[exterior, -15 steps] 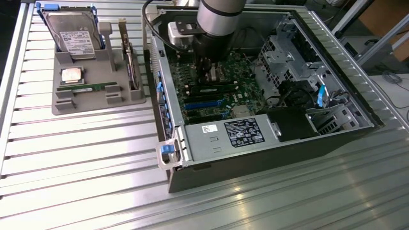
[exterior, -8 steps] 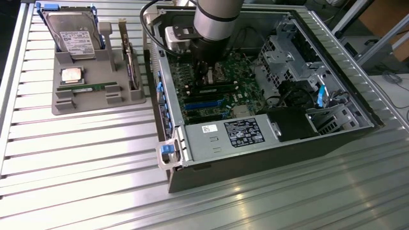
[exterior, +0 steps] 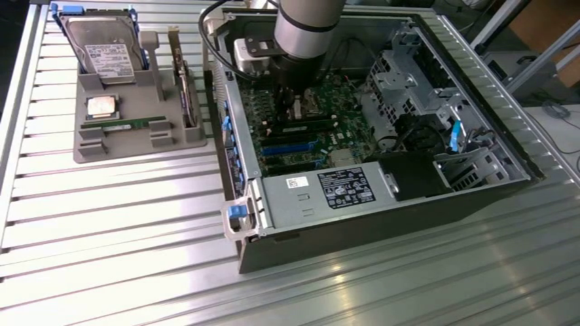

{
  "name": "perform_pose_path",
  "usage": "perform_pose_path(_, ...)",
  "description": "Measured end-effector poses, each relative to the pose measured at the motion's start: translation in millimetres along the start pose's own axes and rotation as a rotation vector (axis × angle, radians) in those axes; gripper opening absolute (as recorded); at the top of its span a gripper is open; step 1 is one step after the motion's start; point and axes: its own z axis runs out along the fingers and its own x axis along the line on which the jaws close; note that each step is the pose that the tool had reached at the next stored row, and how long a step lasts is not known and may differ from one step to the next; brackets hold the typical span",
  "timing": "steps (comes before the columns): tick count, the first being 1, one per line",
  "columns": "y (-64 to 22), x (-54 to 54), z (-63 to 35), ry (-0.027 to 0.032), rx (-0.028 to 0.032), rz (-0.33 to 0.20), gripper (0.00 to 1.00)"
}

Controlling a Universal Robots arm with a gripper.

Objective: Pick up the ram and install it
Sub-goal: 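Press down the ram until it locks into place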

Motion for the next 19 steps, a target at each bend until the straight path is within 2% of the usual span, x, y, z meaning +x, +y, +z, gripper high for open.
perform_pose_path(1, -0.2, -0.3, -2.4, -0.0023, 0.0019, 0.000, 0.11)
perform_pose_path(2, -0.2, -0.2, -12.2, 0.0007, 0.0004, 0.000, 0.11)
perform_pose_path(3, -1.6, -0.2, -13.1, 0.0004, 0.0006, 0.000, 0.11)
perform_pose_path(5, -11.9, 0.0, -13.3, 0.0006, -0.0002, 0.000, 0.11)
perform_pose_path(8, -39.5, 0.6, -13.1, 0.0006, -0.0104, 0.000, 0.11)
perform_pose_path(13, -69.0, 1.1, -12.8, 0.0002, -0.0227, 0.001, 0.11)
perform_pose_path(14, -82.8, 1.4, -12.7, 0.0001, -0.0276, 0.001, 0.11)
perform_pose_path(16, -101.0, 1.7, -12.8, 0.0001, -0.0332, 0.001, 0.11)
perform_pose_path(19, -112.5, 1.8, -12.8, 0.0001, -0.0350, 0.001, 0.11)
